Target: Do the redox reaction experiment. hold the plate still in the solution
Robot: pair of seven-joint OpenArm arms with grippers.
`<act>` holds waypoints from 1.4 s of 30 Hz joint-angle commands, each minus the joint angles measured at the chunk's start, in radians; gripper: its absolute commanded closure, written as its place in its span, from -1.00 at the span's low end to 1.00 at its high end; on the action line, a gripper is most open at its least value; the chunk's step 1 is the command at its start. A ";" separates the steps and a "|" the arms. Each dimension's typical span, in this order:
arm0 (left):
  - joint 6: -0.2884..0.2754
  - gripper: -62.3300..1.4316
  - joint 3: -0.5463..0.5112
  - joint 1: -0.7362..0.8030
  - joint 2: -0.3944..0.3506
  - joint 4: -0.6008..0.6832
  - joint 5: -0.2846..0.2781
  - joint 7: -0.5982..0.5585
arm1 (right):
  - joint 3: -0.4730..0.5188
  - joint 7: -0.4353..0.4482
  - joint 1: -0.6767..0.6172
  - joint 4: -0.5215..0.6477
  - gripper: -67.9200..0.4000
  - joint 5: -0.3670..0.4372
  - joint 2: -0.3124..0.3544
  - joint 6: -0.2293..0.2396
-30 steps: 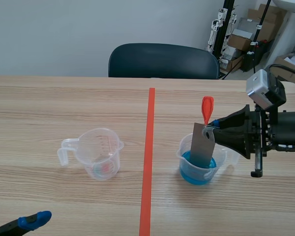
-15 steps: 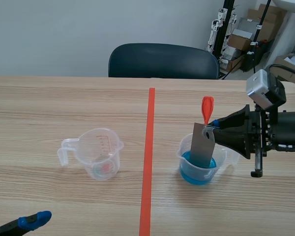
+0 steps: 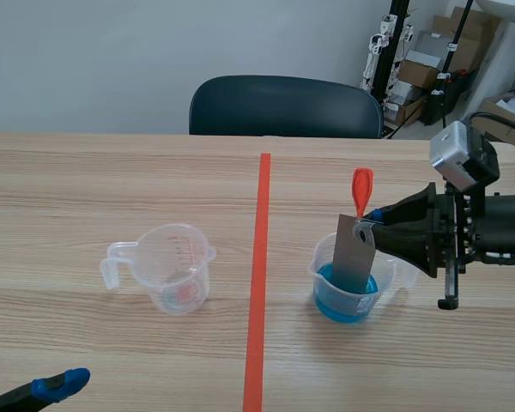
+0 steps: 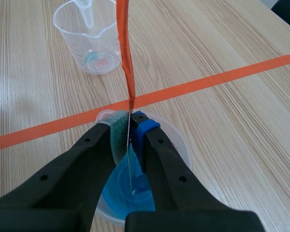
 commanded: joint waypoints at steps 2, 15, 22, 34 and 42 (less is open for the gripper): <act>0.002 -1.00 -0.002 -0.003 0.005 0.021 -0.011 -0.013 | 0.007 0.008 0.009 0.011 0.97 0.001 0.015 0.004; 0.002 -1.00 -0.002 -0.003 0.005 0.021 -0.011 -0.013 | 0.007 0.008 0.009 0.011 0.97 0.001 0.015 0.004; 0.002 -1.00 -0.002 -0.003 0.005 0.021 -0.011 -0.013 | 0.007 0.007 0.009 0.011 0.97 0.000 0.015 0.004; 0.002 -1.00 -0.002 -0.011 0.005 0.021 -0.011 -0.002 | 0.007 0.008 0.009 0.011 0.97 0.000 0.015 0.004; 0.002 -1.00 -0.002 -0.014 0.005 0.021 -0.011 0.001 | 0.007 0.008 0.009 0.011 0.97 0.001 0.015 0.004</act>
